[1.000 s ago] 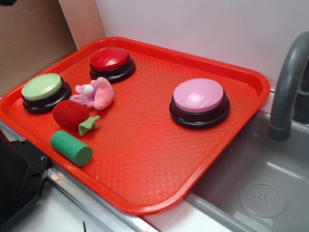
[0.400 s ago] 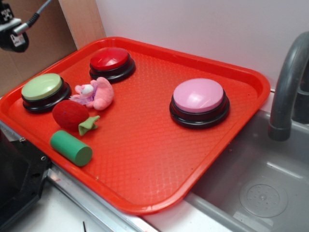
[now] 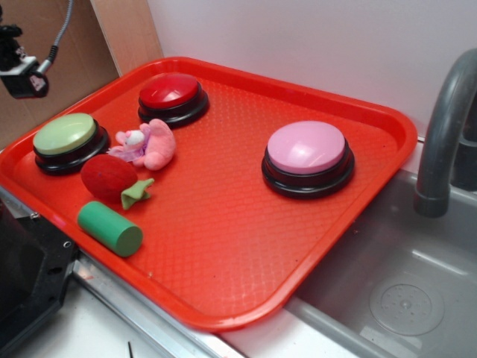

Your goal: Push the green button.

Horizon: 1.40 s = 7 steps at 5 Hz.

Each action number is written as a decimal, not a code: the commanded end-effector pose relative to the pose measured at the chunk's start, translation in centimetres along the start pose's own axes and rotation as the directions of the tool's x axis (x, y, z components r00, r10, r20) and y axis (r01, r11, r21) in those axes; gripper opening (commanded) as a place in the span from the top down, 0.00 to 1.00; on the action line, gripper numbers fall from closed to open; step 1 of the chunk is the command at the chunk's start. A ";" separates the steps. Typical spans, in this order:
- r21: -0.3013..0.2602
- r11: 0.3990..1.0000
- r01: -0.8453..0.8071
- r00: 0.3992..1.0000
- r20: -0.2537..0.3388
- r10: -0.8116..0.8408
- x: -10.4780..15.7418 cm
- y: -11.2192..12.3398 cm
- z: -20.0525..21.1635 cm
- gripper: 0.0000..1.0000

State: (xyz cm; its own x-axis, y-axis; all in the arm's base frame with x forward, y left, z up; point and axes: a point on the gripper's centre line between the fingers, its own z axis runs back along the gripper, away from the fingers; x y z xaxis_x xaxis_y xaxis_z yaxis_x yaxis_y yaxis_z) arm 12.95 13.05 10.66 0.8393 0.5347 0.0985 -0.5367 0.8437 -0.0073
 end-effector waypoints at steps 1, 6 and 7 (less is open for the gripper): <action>0.029 0.985 -0.169 0.985 0.027 0.168 2.1 0.0 -3.6 0.00; 0.069 0.987 -0.145 0.988 -0.045 0.149 0.5 -1.1 -5.6 0.00; 0.066 0.987 -0.149 0.988 -0.024 0.151 1.0 -1.2 -4.3 0.00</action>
State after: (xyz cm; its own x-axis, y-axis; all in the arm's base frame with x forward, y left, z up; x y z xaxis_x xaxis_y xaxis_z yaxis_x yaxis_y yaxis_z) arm 15.09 12.19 5.45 0.7534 0.6572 0.0213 -0.6574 0.7522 0.0452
